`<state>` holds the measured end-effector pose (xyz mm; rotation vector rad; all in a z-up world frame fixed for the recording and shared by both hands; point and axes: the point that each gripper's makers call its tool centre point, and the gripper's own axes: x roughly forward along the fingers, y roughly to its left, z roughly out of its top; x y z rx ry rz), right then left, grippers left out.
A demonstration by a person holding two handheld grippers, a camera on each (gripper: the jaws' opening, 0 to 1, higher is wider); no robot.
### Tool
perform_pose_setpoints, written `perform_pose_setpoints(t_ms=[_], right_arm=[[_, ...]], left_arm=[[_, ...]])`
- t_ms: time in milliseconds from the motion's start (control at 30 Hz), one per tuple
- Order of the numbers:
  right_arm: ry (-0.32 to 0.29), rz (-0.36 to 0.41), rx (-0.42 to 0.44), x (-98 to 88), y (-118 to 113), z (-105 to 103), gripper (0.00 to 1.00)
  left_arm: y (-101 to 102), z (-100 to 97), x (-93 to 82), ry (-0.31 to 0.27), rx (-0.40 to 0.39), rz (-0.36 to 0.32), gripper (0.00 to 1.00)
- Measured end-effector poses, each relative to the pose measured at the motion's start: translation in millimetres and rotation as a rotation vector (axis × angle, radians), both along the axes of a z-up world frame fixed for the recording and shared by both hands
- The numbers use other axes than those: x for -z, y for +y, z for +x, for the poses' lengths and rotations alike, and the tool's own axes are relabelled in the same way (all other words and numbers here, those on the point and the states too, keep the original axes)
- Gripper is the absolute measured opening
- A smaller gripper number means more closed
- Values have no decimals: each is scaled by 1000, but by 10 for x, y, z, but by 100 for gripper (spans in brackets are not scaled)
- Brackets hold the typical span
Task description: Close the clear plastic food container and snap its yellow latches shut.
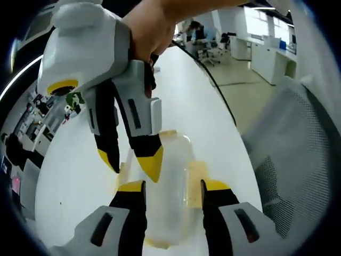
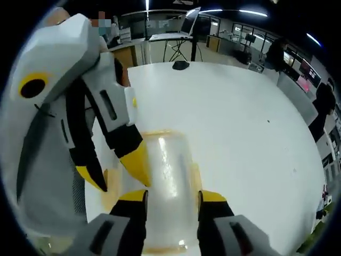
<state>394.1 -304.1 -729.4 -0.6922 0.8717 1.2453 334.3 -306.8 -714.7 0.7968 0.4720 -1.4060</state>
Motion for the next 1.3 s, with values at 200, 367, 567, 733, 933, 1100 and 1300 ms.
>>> perform_pose_setpoints(t_ms=[200,367,567,733,933,1100,1300], right_arm=[[39,-58,-106,23,36,-17,47],[91,-99,-128,52,68,-23,48],[176,-116,-114,94,54,-17,47],[225,-132,-128,119,68,-29,48],[263,-182,-153,136,79,-50,47],[275,-216,-149,146,75,-74,45],[295,-237,-183,159,73,-109,44]], left_arm=[[36,30,118,-39,-1,48,50],[19,77,181,-64,-27,60,42],[-20,105,214,-93,-36,52,46],[-12,111,211,-77,-46,53,44],[-20,122,216,-73,-47,81,42],[-19,139,219,-77,-70,90,41],[31,181,201,-138,-107,97,38]])
